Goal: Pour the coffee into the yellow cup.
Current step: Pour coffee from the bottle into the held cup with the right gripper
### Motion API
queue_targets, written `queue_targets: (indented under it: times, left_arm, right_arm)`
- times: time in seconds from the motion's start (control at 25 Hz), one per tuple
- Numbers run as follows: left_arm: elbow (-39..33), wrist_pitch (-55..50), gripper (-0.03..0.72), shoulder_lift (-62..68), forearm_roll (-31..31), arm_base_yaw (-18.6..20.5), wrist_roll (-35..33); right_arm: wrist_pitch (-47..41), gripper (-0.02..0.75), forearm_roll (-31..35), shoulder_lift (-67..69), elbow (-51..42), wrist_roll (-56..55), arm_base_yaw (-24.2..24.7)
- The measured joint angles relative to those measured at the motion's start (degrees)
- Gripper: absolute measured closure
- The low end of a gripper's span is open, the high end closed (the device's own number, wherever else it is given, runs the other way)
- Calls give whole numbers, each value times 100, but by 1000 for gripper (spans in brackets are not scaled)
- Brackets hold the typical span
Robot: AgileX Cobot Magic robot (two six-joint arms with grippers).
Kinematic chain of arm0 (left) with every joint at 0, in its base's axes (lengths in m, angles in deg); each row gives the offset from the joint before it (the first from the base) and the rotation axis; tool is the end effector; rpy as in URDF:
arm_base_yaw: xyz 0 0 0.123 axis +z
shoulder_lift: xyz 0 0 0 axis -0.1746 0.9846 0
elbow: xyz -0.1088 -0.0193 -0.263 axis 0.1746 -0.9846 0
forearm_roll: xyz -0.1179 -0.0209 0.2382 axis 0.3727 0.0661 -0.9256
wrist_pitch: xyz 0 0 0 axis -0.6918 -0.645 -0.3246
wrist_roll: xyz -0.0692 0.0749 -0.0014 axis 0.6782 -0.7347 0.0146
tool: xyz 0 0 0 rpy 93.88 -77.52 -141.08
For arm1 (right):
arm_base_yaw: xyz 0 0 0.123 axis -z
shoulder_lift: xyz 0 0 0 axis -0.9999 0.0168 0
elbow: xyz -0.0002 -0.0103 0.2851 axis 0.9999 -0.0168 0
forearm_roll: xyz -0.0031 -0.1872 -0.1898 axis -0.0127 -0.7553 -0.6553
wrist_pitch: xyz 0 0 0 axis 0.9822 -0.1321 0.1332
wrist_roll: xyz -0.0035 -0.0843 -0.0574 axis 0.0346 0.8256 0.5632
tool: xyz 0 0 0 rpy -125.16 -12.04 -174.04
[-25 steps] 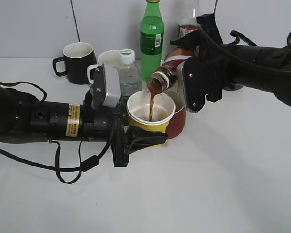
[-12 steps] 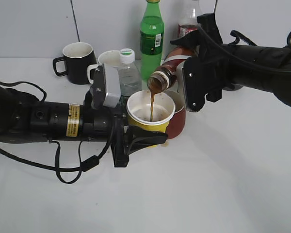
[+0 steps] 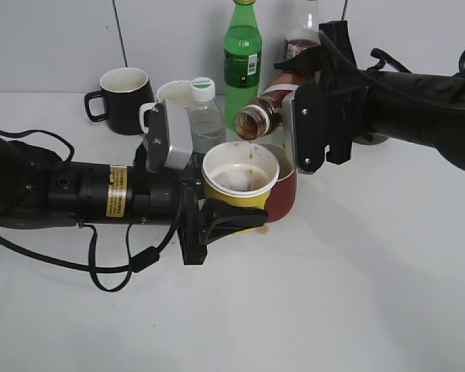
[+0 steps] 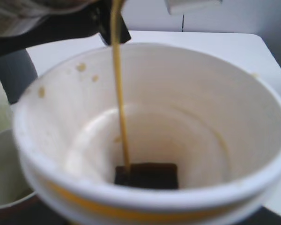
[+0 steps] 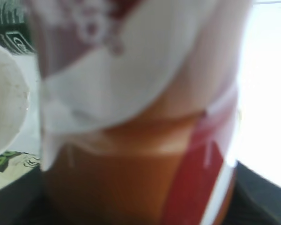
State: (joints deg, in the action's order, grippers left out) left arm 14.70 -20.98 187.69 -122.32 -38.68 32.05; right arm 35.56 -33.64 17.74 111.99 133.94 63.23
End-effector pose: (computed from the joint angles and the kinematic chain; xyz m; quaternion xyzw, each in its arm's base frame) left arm 0.2728 -0.2369 0.1188 0.5244 0.6023 -0.3836 0.4638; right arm 0.3295 0.1810 0.1939 -0.7081 0.3882 -0.2384 0.5396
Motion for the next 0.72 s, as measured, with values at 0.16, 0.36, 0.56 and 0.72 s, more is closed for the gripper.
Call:
queue_targets:
  times: [0.16,0.36,0.56,0.72]
  left_arm:
    - [0,0,318,0,143,0,0]
    - [0,-1,318,-11,403,53,0]
    - [0,-127,318,-232,436,354,0]
    - [0,-321,318,-362,468,617,0]
  right_arm:
    - [0,235,0,0,0,-442,0]
    - [359,235,168,0,0,-1607,0]
    - [714,235,820,0,0,-3114,0]
    - [744,235,1605,0,-21,-4346,-4]
